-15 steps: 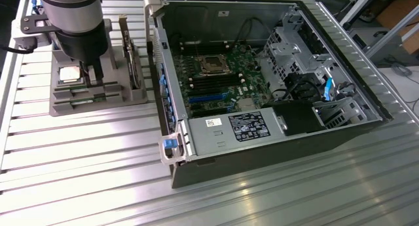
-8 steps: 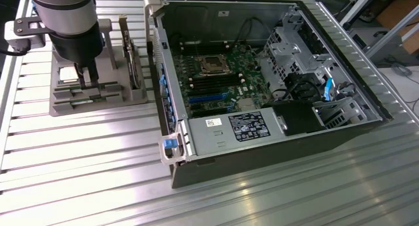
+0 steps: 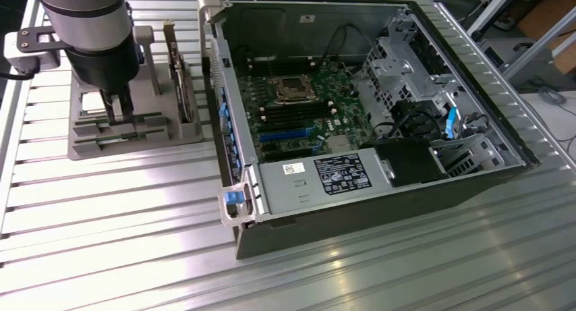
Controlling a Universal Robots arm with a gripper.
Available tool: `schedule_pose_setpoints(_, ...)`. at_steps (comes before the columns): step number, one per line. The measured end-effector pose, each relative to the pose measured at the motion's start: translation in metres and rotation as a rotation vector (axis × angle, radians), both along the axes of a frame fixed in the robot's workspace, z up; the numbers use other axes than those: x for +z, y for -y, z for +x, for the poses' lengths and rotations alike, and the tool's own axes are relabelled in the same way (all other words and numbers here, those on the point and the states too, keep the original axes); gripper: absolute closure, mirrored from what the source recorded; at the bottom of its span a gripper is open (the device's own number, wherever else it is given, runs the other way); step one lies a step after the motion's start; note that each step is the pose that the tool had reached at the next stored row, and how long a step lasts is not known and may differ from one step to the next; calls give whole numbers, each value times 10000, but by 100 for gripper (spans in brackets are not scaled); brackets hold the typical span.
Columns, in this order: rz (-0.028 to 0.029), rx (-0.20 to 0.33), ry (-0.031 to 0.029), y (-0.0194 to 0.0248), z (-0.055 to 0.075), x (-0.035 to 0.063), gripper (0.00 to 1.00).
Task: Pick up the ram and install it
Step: 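Pick up the ram and move it above insertion slot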
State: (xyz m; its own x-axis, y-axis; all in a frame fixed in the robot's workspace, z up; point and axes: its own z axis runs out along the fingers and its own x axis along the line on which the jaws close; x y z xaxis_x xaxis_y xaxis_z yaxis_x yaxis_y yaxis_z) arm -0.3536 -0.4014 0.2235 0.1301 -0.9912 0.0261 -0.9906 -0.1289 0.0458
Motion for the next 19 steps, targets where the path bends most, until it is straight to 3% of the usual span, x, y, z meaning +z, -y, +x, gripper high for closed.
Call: schedule_pose_setpoints(19, -10, 0, -1, 10, -80, -167, 58)
